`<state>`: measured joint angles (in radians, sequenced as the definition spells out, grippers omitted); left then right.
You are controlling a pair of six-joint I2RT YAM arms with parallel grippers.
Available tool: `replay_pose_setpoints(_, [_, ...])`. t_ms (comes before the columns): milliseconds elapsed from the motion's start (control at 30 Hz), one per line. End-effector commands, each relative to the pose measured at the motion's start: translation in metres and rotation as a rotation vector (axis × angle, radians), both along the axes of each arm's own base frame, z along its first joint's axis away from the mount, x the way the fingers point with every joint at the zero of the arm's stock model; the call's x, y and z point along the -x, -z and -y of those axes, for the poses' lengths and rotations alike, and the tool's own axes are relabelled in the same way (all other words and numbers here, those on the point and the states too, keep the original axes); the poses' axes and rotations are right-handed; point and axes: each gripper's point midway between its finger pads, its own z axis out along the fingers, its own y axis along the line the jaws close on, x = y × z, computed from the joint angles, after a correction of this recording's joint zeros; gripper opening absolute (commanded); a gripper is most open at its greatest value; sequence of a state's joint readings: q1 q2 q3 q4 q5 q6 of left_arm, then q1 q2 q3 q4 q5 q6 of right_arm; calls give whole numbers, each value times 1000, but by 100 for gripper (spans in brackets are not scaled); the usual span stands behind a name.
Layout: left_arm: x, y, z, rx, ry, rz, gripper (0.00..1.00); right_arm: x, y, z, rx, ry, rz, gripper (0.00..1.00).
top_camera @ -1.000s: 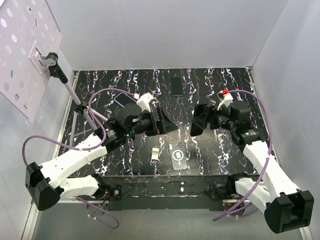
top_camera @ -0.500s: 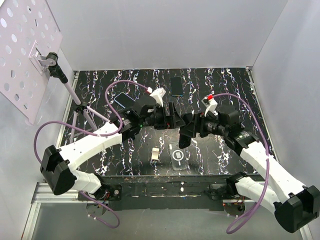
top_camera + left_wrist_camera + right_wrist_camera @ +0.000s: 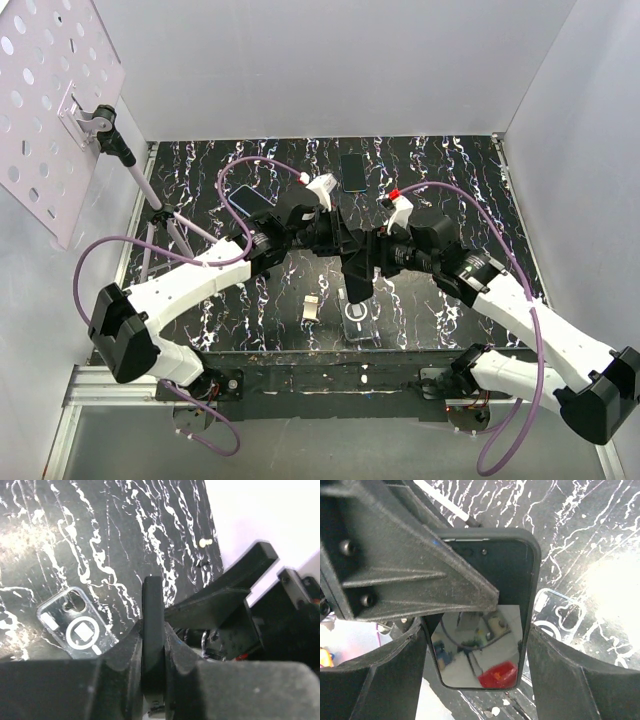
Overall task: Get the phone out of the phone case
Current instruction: Pick up the phone at the center of the board, then remove the phone case from the phone.
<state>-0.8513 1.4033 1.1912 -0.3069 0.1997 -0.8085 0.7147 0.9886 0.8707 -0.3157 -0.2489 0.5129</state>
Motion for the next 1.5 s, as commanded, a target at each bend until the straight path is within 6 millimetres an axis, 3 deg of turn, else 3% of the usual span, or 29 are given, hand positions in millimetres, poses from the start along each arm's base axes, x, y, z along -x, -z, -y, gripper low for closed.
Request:
replay_pose_setpoints(0, [5,-14,0,24,7,-6,0,-10,-41,-8,-41,39,97,7])
replay_pose_setpoints(67, [4,-21,-7,17,-13,28,0,-8,-34,-3,-27,47,93,33])
replay_pose_setpoints(100, [2,-28,-15,10,-32,62,0,-6,-32,0,-22,47,89,50])
replay_pose_setpoints(167, [-3,-37,-30,-26,-67,134,0,2,-25,4,-10,30,79,71])
replay_pose_setpoints(267, [-9,-51,-54,-75,-122,212,0,15,-6,12,41,2,27,79])
replay_pose_setpoints(433, [-20,-68,-90,-125,-221,293,0,35,17,21,68,-40,-31,82])
replay_pose_setpoints(567, [-18,-80,-97,-88,-215,301,0,49,17,19,23,-99,-37,87])
replay_pose_setpoints(633, [-7,-88,-87,-14,-116,286,0,55,15,19,10,-118,-53,89])
replay_pose_setpoints(700, [5,-98,-76,100,15,278,0,64,6,17,-25,-176,-70,88])
replay_pose_setpoints(800, [28,-113,-61,274,245,236,0,85,-16,11,-137,-347,-83,79])
replay_pose_setpoints(933, [47,-117,-54,375,417,168,0,98,-36,9,-263,-448,-61,73])
replay_pose_setpoints(1100, [55,-122,-52,435,467,164,0,107,-61,4,-372,-536,-18,69])
replay_pose_setpoints(1200, [58,-126,-51,467,488,165,0,108,-61,2,-392,-547,-20,56])
replay_pose_setpoints(1467, [67,-129,-50,516,557,146,0,116,-70,-1,-449,-651,-11,43])
